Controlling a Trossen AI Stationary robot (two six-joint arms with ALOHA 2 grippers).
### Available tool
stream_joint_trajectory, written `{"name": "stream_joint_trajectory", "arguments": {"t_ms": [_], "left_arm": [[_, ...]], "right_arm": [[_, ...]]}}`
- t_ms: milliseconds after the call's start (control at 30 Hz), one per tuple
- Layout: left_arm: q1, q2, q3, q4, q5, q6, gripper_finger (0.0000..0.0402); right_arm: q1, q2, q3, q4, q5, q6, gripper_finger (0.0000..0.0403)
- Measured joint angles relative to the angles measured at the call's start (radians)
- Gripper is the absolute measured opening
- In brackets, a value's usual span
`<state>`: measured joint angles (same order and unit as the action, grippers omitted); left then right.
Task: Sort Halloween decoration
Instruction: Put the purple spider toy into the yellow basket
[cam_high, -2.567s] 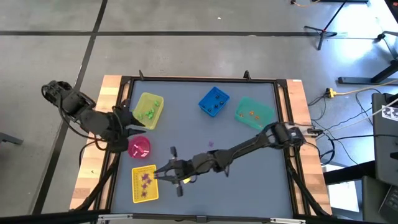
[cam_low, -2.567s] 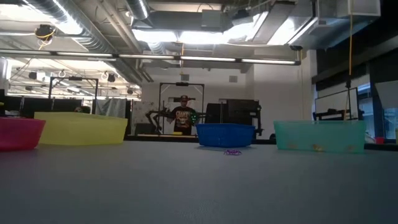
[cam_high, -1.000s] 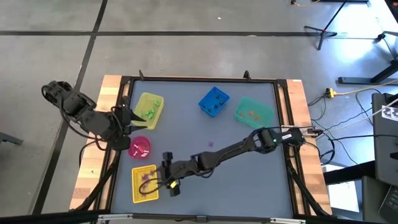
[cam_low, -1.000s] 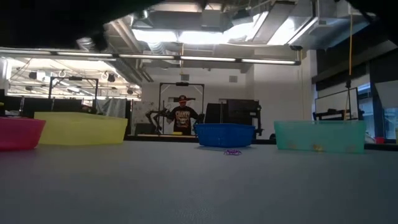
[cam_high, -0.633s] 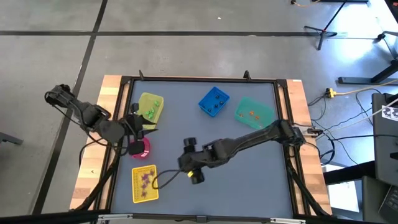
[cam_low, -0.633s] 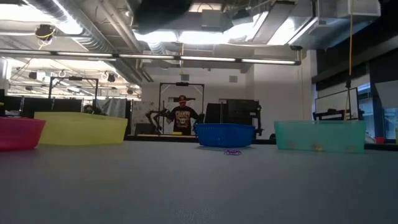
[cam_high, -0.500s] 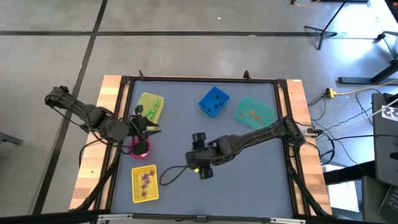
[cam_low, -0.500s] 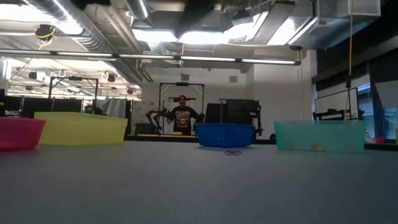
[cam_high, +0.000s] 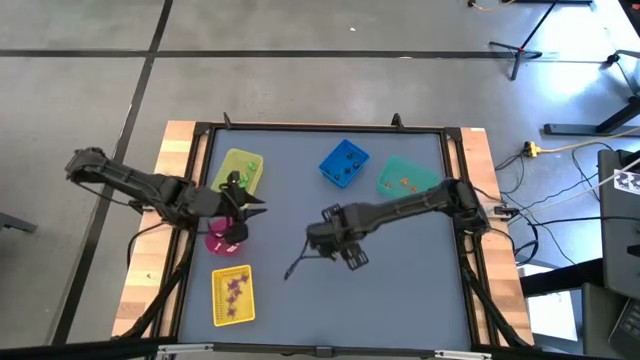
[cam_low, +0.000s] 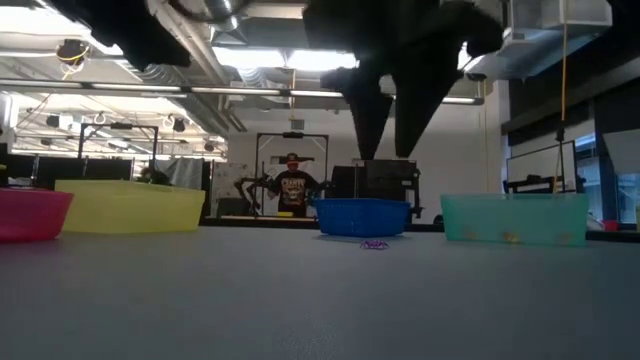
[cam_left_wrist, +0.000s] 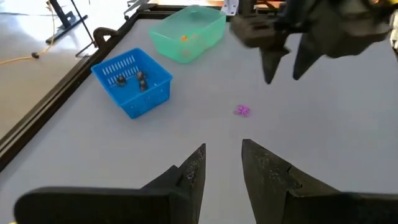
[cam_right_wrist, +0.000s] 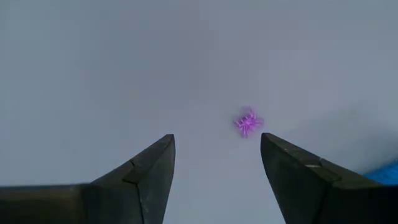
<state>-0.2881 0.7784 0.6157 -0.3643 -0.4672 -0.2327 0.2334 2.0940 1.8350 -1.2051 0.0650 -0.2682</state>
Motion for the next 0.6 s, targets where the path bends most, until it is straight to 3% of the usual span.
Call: {"name": "stream_joint_trajectory", "arguments": {"t_ms": [233, 600], "left_arm": [[0.041, 0.0, -0.007, 0.017, 0.018, 0.0, 0.009], [0.051, 0.0, -0.007, 0.018, 0.018, 0.0, 0.009]], "right_arm": [[-0.096, 0.0, -0.081, 0.069, -0.155, -0.163, 0.0237], [-0.122, 0.001, -0.222, 0.241, -0.1, -0.323, 0.0237]]}}
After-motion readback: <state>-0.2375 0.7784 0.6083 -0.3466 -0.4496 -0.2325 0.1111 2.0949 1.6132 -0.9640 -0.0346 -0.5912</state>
